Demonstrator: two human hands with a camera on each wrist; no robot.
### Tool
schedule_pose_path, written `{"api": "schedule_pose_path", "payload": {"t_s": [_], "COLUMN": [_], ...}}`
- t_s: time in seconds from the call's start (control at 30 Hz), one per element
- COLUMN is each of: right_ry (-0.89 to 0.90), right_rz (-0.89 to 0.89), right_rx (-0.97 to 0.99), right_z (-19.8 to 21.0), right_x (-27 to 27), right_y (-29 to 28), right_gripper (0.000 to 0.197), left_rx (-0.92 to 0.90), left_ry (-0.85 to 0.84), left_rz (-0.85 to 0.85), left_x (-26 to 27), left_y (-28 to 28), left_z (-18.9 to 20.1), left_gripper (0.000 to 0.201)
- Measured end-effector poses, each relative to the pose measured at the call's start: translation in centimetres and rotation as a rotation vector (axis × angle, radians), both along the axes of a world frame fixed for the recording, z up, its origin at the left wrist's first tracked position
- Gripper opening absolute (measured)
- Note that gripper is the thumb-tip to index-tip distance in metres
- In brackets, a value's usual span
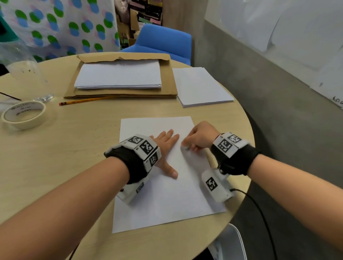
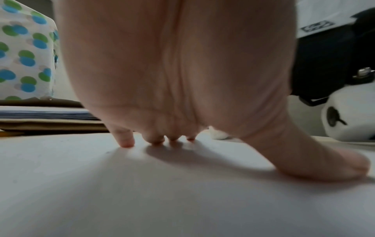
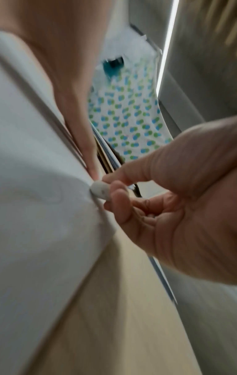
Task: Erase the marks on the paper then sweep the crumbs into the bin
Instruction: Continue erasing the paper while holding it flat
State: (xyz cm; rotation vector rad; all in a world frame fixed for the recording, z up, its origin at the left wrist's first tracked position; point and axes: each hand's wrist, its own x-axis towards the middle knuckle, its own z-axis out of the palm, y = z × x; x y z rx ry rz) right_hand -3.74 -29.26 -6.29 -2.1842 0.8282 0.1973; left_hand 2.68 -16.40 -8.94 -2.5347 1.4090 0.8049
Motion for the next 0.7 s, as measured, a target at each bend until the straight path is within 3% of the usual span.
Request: {"api": "schedule_pose_path", "payload": {"t_s": [0.07,0.23,0.4,0.6,0.7], "right_ry": [-0.024,0.034,-0.056,0.022,-0.022], "right_rz": [-0.069,0.046,-0.143,-0.006,-0.120], "right_rx": [0.007,0.093,0.026,0.138,0.096], "right_z": [0.1,-0.8,-0.5,-1.0,-0.6], "right_x": [0.2,-1.0,-0.5,-1.9,-1.3], "right_y": [-0.8,1.4,-1.8,0.6,-1.4], "right_gripper": [0.014,0.016,0.013,0.014,0.020], "left_rx": [0.006,0.025,0.057,0.063,0.077], "left_ry": [0.005,0.024,0.005,0.010,0.005], "left_rz": [0.003,-0.017,-0.022,-0.028,-0.022], "left_x": [-0.1,-0.2,-0.4,-0.3,-0.3], "left_y": [0.0,-0.1,-0.1,-0.2,-0.2], "left_z": [0.1,0.5,0.7,0.8,0.8], "left_gripper": [0.123,0.116,0.115,0.114,0.115]}}
